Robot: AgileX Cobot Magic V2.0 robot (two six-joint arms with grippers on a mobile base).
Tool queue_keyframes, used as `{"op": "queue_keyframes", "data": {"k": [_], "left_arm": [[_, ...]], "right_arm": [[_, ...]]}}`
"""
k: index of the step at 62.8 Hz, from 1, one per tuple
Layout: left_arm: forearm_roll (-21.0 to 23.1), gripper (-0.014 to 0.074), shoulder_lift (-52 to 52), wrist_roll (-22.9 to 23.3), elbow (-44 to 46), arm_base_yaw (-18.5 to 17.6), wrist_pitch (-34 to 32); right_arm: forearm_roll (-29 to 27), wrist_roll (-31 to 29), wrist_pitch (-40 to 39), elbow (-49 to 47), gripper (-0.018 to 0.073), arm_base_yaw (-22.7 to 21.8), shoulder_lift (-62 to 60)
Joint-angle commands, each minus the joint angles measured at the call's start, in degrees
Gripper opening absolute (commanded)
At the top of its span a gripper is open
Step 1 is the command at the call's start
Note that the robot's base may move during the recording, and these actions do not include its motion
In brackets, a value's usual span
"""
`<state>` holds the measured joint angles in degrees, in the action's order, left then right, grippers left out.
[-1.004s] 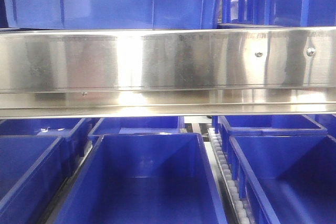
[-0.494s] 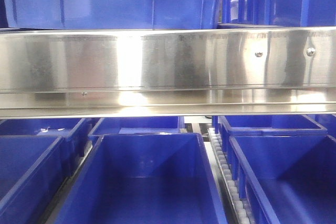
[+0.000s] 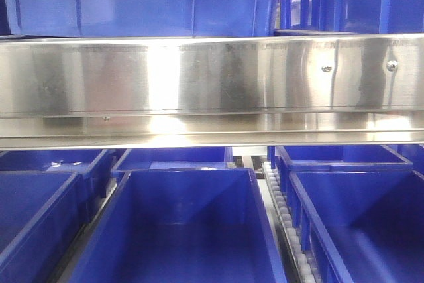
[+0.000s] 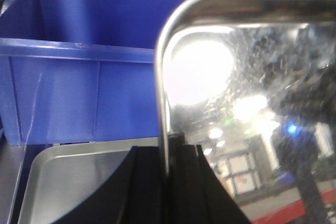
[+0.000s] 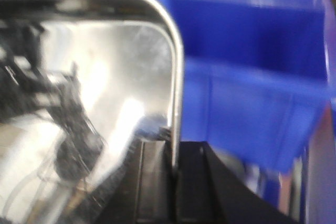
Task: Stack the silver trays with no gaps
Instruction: 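Lower the held tray with both grippers onto the matte silver tray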
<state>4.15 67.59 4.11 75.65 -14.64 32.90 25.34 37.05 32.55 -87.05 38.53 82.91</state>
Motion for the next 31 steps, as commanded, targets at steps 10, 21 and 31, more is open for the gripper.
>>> {"op": "queue_keyframes", "data": {"k": [10, 21, 31], "left_arm": [[1.6, -0.0017, 5.8, -0.5, 0.6, 2.6, -1.6], [1.6, -0.0017, 10.3, -0.5, 0.6, 3.1, 1.1], [1.6, -0.0017, 13.8, -0.5, 0.6, 3.1, 3.2]], "right_arm": [[-1.3, -0.1, 3.0, -0.2, -0.0057, 0.9, 4.7], [-1.3, -0.4, 6.3, -0.2, -0.0057, 0.9, 7.4], [-1.8, -3.7, 8.8, -0.2, -0.0057, 0.9, 9.4]]}}
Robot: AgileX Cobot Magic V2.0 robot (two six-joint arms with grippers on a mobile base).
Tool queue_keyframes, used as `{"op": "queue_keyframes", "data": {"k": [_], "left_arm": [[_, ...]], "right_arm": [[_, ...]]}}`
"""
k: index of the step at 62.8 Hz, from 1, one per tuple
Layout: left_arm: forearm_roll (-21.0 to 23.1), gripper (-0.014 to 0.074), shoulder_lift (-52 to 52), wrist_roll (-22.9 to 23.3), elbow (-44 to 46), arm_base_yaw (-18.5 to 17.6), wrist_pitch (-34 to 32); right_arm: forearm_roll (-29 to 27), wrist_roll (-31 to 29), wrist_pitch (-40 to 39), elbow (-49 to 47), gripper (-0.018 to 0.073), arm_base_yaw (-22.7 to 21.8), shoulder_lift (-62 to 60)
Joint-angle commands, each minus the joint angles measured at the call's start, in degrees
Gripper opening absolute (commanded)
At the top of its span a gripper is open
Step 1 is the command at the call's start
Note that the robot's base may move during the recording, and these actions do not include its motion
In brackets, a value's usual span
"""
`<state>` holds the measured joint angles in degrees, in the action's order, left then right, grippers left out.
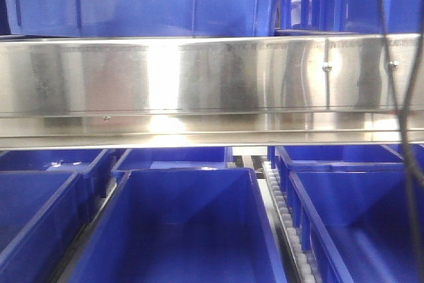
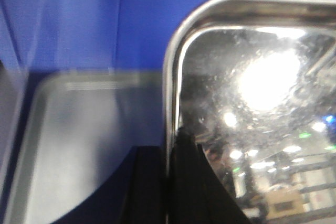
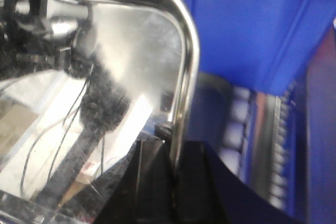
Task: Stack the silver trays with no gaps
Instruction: 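Lower the held tray with both grippers onto the matte silver tray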
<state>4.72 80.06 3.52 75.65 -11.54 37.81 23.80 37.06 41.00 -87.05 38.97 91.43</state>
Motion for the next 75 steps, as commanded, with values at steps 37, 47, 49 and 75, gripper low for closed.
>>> {"op": "queue_keyframes", "data": {"k": [37, 47, 49, 75], "left_arm": [[-4.2, 0.0234, 3.2, 0.1, 0.6, 0.0, -0.7], [-6.1, 0.0235, 3.2, 0.1, 0.6, 0.0, -0.2], [-6.6, 0.0235, 3.2, 0.1, 0.6, 0.0, 0.1], [-9.1, 0.0235, 3.2, 0.1, 0.6, 0.0, 1.5]], "right_arm": [[-4.1, -3.7, -2.9, -0.2, -0.0057, 0.4, 6.0], [-3.3, -3.7, -2.7, -0.2, -0.0057, 0.4, 6.6], [-2.5, -3.7, -2.6, -0.2, -0.0057, 0.4, 6.6], [1.2, -3.7, -2.6, -0.2, 0.0142, 0.4, 6.6]]}}
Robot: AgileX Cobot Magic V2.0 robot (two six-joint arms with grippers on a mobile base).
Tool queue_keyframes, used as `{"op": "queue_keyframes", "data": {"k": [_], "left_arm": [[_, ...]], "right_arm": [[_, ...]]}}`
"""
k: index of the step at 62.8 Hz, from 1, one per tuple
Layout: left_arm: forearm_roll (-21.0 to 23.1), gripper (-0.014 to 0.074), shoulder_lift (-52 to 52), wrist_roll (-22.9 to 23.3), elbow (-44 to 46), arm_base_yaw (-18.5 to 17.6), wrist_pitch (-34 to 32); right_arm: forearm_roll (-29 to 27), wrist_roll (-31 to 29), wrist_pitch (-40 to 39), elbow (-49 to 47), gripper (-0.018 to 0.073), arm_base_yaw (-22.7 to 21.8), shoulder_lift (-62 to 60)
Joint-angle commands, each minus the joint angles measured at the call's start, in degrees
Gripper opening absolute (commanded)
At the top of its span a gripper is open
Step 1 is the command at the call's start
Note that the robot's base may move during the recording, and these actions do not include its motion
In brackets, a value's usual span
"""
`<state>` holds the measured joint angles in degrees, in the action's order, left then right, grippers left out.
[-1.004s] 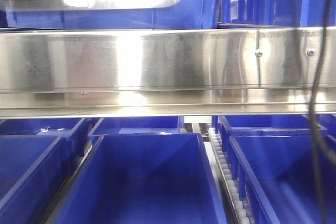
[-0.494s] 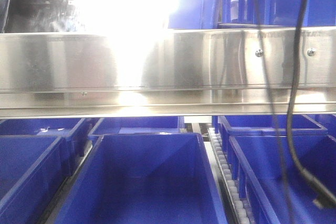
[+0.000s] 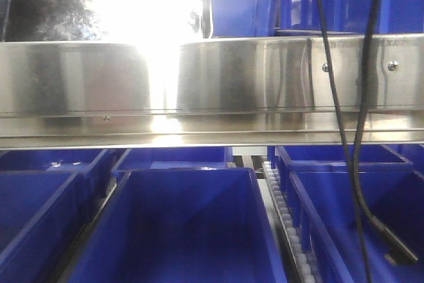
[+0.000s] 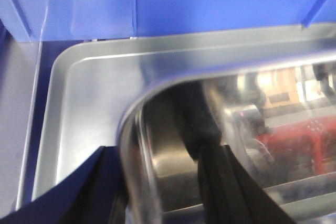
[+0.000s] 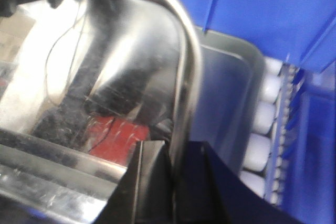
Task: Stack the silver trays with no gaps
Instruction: 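Lower the held tray with both grippers onto the matte silver tray, then open both grippers to release the tray onto the matte tray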
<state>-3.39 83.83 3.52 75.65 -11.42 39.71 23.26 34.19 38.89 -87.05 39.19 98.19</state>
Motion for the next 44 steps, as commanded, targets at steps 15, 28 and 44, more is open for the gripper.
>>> {"op": "queue_keyframes", "data": {"k": [15, 28, 44], "left_arm": [[-1.6, 0.0235, -0.6, 0.1, 0.6, -0.1, -0.4], [-1.1, 0.0185, -1.2, 0.1, 0.6, -0.2, -0.4], [-0.3, -0.0006, -6.8, 0.1, 0.6, -0.2, -0.7]], "right_arm": [[1.7, -0.6, 1.1, -0.2, 0.0228, 0.1, -0.1], [1.7, -0.6, 1.3, -0.2, 0.0092, 0.1, -0.2], [1.7, -0.6, 1.0, -0.2, -0.0075, 0.2, -3.5]]}}
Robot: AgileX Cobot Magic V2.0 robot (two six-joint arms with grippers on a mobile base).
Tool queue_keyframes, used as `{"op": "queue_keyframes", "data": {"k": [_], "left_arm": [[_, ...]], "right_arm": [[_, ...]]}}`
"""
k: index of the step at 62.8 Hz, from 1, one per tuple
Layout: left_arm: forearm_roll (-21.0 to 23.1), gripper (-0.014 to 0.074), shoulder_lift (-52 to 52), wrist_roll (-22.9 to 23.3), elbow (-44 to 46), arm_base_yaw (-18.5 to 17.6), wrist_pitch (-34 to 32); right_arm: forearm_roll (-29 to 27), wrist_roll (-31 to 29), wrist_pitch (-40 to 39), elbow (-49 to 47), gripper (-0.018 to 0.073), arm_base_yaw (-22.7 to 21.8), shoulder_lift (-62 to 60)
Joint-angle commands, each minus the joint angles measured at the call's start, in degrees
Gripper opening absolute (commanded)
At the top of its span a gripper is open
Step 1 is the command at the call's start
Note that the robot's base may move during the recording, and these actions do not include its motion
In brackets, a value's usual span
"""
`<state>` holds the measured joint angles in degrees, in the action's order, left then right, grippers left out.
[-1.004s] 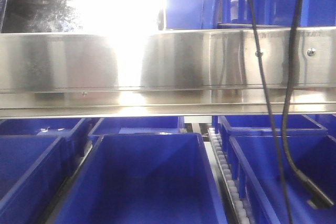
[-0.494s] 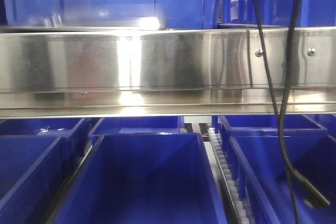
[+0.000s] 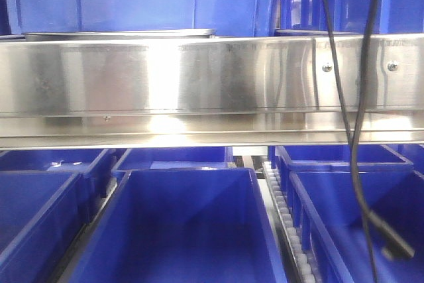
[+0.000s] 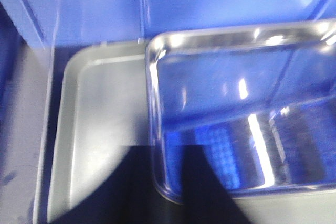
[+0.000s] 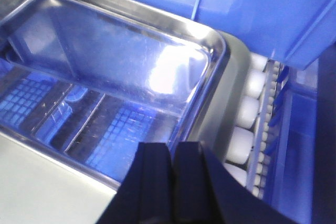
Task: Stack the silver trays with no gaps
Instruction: 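Open both grippers to release the tray onto the matte tray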
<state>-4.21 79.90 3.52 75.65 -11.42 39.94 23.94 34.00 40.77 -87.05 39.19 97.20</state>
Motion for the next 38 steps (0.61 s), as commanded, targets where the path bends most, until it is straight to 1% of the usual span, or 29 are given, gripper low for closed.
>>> {"op": "queue_keyframes", "data": {"k": [1, 7, 13, 16, 20, 25, 29, 33, 38], "left_arm": [[0.5, -0.0006, -3.3, 0.1, 0.6, -0.2, -1.1], [0.5, -0.0006, -6.8, -0.5, -0.2, -0.2, -3.3], [0.6, -0.0006, -11.9, -0.4, -3.6, -0.2, -8.7], [0.6, -0.0006, -14.5, -0.4, -6.0, -0.2, -12.1], [0.6, -0.0006, -19.7, -2.7, -11.7, -0.2, -17.8], [0.6, -0.0006, -25.5, -5.3, -18.9, -0.2, -23.1], [0.6, -0.0006, -30.7, -5.4, -25.6, -0.2, -27.5], [1.3, -0.0006, -37.3, -5.4, -34.1, -0.2, -32.7], [1.7, -0.0006, -44.3, -5.4, -42.1, -0.2, -38.5]], "right_arm": [[1.0, -0.4, -1.2, -0.2, -0.0075, 0.3, -2.8], [1.0, -0.4, -3.8, 0.4, -0.0074, 0.5, -5.2], [1.2, -0.4, -8.6, 2.8, -0.0079, 0.9, -8.7], [1.4, -0.4, -12.3, 4.8, -0.0079, 1.0, -10.7], [3.2, -0.4, -16.2, 8.3, -0.0079, 1.0, -13.4], [5.4, -0.4, -18.5, 12.4, -0.0079, 1.0, -16.3], [6.2, -0.4, -20.6, 16.6, -0.0079, 1.0, -19.1], [6.2, -0.4, -25.0, 21.0, -0.0079, 1.0, -21.9], [6.3, -0.4, -32.6, 26.2, -0.0079, 1.0, -25.3]]}}
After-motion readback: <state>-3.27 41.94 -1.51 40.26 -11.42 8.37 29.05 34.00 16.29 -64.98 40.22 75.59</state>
